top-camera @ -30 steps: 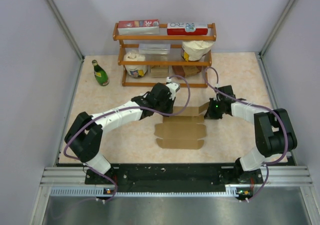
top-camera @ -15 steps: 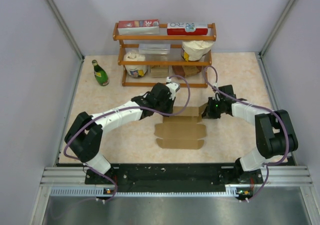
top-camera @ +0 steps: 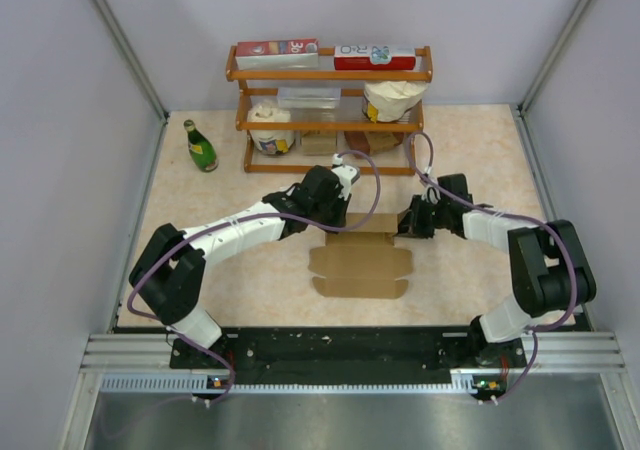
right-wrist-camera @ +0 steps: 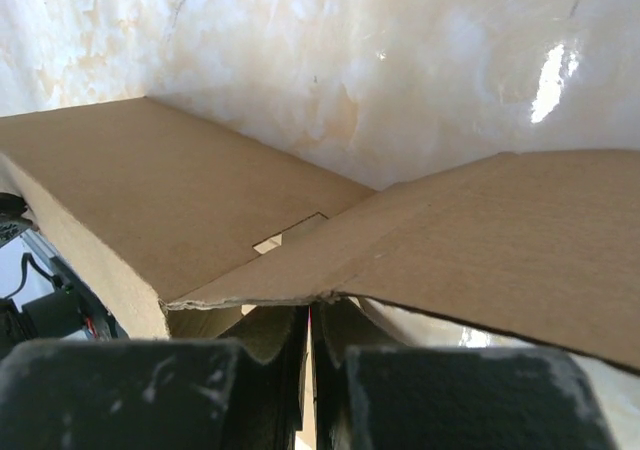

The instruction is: Fold the paper box

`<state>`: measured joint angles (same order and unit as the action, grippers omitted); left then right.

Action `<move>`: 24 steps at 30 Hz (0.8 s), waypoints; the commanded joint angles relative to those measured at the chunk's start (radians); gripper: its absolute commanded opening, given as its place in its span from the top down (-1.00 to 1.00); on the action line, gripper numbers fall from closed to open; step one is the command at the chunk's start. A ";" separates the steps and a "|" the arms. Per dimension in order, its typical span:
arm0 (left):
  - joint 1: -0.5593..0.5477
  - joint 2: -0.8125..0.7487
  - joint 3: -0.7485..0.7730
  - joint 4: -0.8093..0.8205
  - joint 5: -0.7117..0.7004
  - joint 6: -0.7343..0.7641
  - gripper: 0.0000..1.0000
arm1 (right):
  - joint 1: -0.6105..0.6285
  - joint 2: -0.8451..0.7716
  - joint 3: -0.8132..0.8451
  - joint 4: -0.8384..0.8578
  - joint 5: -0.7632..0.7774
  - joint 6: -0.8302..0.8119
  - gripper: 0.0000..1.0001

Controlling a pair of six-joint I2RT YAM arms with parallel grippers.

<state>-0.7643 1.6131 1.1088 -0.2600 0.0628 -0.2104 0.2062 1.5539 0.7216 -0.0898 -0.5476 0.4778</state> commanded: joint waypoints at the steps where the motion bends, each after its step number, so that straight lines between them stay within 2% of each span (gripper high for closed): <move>1: -0.001 -0.001 0.002 -0.007 0.000 0.000 0.71 | -0.005 0.028 -0.020 0.116 -0.049 0.033 1.00; 17: 0.000 -0.001 0.005 -0.012 0.003 -0.003 0.71 | -0.004 0.104 -0.039 0.130 0.017 0.041 1.00; 24: 0.000 -0.001 0.002 -0.010 0.003 -0.004 0.71 | -0.002 0.092 -0.028 0.063 0.055 0.010 1.00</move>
<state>-0.7643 1.6131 1.1088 -0.2623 0.0628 -0.2108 0.2062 1.6413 0.6937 0.0162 -0.5545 0.5247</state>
